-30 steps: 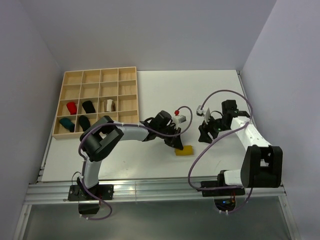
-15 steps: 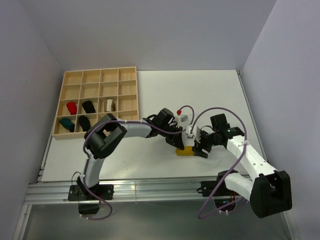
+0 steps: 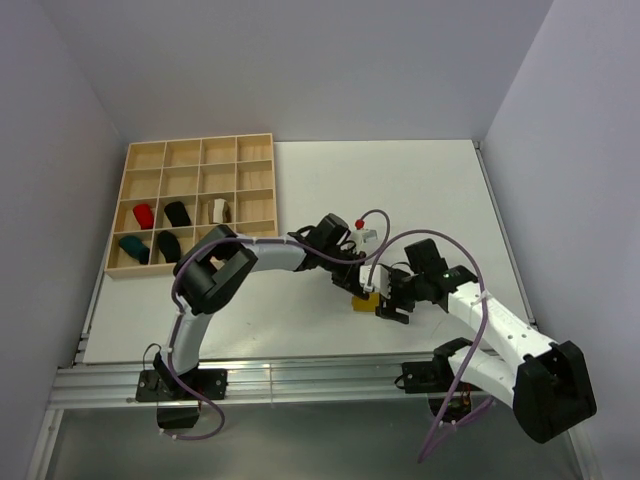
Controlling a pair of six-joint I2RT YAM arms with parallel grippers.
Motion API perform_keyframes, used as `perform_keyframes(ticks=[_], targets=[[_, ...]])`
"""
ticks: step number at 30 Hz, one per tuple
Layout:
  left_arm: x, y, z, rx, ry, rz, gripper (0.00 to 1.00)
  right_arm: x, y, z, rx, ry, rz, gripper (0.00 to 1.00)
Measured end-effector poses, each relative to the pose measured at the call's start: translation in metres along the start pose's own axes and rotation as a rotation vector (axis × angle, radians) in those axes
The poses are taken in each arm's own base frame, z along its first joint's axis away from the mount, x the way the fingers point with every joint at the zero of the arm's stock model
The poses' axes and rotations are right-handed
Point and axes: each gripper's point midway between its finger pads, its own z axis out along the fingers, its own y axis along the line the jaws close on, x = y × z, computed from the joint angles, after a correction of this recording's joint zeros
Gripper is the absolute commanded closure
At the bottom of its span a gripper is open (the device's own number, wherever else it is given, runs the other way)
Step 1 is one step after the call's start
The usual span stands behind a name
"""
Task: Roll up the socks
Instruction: Roll the sock at the center of the board.
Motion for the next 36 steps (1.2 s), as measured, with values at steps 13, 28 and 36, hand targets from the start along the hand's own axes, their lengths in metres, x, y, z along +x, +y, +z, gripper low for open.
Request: perform_keyframes(ticks=[13,28,36], targets=[[0.000,0.001,0.001,0.037,0.043,-0.038,1.00,-0.009,-0.002,0.011,0.019,0.028,-0.100,0.21],[0.015,-0.005,0.000,0.106,0.130,-0.098,1.00,0.017,0.005,0.032,-0.030,0.162,-0.071,0.37],[0.016,-0.006,-0.002,0.117,0.142,-0.142,0.93,0.017,0.007,0.035,-0.059,0.189,-0.019,0.68]])
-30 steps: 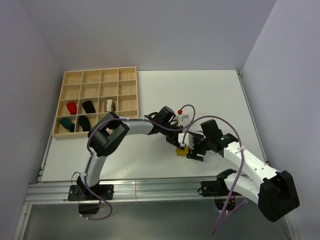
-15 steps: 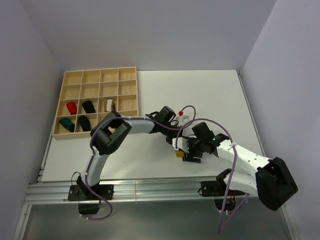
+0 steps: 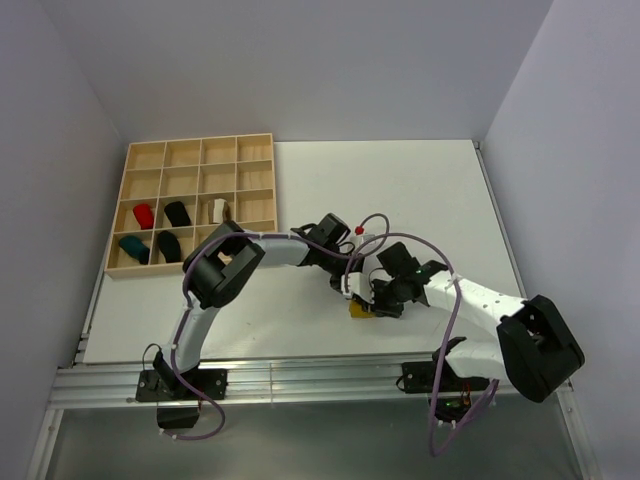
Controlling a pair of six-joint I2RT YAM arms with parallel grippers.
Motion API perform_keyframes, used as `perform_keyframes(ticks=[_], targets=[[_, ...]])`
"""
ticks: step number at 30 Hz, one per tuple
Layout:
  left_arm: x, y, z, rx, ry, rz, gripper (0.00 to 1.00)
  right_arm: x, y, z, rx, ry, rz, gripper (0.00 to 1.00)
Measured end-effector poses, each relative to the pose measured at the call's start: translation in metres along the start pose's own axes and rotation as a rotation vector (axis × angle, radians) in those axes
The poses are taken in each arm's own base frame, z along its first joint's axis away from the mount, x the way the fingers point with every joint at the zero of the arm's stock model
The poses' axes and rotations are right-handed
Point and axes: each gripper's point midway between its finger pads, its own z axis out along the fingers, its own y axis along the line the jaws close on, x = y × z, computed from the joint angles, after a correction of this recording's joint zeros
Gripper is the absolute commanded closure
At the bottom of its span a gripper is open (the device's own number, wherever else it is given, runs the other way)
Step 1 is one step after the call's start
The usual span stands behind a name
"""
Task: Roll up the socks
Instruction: Roll the sock at the center of the board, then pick up the sock at the center of the board.
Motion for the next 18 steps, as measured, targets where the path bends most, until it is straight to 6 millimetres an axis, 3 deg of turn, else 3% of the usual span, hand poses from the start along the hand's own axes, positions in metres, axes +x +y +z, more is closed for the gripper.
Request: perform_keyframes(ticks=[2,8,18], targets=[[0.000,0.001,0.000,0.000,-0.006,-0.020,0.89,0.000,0.000,0.000,-0.009,0.008,0.008,0.76],[-0.003,0.003,-0.006,-0.005,-0.064,-0.084,0.76,-0.001,-0.002,0.001,-0.023,0.020,0.024,0.81],[-0.021,0.018,-0.036,-0.038,-0.266,-0.188,0.73,-0.006,-0.013,0.004,0.002,0.015,0.022,0.82]])
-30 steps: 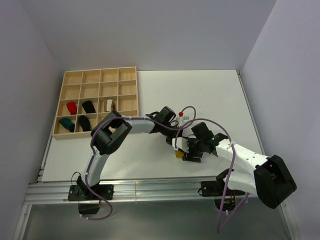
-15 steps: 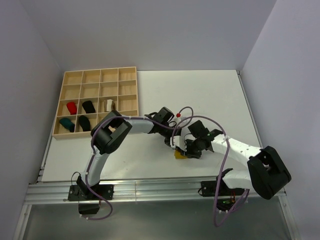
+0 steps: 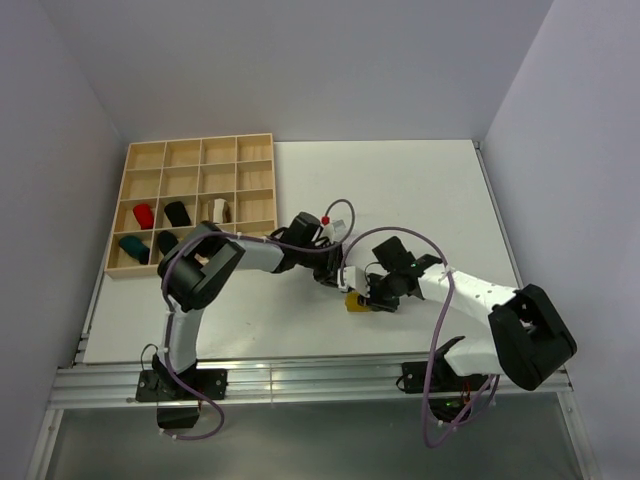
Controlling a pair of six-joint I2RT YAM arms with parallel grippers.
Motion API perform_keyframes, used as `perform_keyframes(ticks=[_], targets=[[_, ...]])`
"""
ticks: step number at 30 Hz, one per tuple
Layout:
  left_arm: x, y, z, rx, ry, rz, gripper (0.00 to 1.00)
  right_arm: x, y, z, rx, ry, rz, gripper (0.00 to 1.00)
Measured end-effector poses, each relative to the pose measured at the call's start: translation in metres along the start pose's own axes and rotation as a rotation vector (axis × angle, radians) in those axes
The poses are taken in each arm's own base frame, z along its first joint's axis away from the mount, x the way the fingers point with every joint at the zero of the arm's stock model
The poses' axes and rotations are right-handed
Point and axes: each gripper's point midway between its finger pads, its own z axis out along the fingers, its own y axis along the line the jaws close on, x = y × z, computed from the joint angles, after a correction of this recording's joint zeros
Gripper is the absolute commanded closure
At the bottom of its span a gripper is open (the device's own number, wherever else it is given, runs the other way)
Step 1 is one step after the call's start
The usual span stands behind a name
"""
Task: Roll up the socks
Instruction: Pick up the sock at the center of the board.
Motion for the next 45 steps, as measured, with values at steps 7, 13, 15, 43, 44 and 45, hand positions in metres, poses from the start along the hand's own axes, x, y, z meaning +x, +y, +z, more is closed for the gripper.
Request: perform_keyframes(ticks=[7,13,15,43,44,45], targets=[[-0.034,0.017,-0.024,-0.024,-0.159,-0.036,0.74,-0.002,-0.003,0.002,-0.013,0.011,0.007,0.86],[-0.024,0.018,-0.047,-0.028,-0.288,-0.038,0.73,-0.003,-0.005,0.002,-0.054,0.032,0.027,0.87],[-0.017,0.019,-0.060,-0.032,-0.342,-0.044,0.73,-0.004,-0.005,0.002,-0.073,0.039,0.039,0.87],[0.047,-0.026,-0.073,-0.512,-0.655,0.927,0.46,-0.005,-0.010,-0.001,-0.418,0.096,0.279,0.87],[0.047,-0.027,-0.069,-0.520,-0.631,0.982,0.44,-0.005,-0.010,-0.001,-0.426,0.098,0.283,0.87],[0.048,-0.029,-0.065,-0.522,-0.611,1.032,0.42,-0.005,-0.010,-0.001,-0.432,0.099,0.287,0.87]])
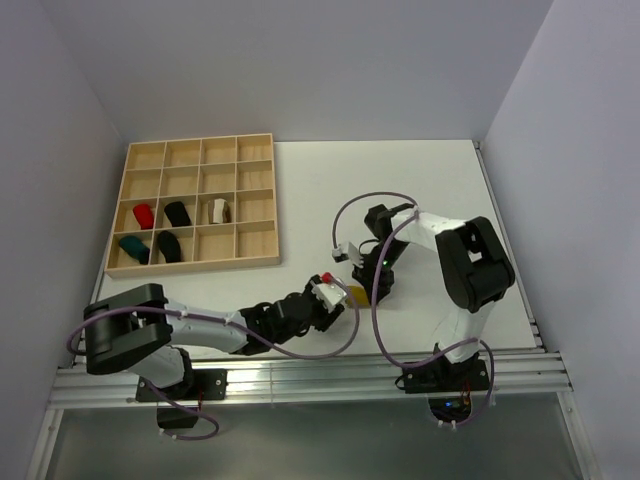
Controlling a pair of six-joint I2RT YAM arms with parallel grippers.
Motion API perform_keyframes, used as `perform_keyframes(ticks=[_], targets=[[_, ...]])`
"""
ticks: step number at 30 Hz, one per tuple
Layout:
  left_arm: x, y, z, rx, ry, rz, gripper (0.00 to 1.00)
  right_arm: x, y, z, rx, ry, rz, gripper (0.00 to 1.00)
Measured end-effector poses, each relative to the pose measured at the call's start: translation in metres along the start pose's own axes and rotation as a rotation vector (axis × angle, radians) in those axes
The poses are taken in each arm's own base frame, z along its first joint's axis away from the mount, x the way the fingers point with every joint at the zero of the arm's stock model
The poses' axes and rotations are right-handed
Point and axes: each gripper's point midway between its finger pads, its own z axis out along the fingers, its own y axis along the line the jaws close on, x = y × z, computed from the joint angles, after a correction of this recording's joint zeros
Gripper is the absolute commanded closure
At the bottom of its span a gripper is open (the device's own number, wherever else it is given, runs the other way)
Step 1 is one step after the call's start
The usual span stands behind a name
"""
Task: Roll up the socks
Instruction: Pick up the sock at the center of the board.
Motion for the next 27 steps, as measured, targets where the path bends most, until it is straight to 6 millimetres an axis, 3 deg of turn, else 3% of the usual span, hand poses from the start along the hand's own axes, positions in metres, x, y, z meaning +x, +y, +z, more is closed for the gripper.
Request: perform_keyframes(ticks=[5,12,24,25,27], targets=[[-0.005,-0.015,0.013,0.078,-0.016,0.231,0.41,0.000,0.001,0.000,-0.028,0.006,0.021,0.87],[0.010,-0.033,0.035,0.175,-0.001,0.452,0.40,0.003,0.005,0.001,-0.060,0.022,0.046,0.87],[0.015,-0.053,0.058,0.261,-0.018,0.569,0.40,0.006,0.008,0.001,-0.076,0.034,0.058,0.87],[0.015,-0.053,0.060,0.262,-0.016,0.574,0.30,0.007,0.009,0.001,-0.079,0.036,0.061,0.87],[0.015,-0.051,0.062,0.261,-0.017,0.582,0.30,0.008,0.010,0.001,-0.086,0.040,0.068,0.87]])
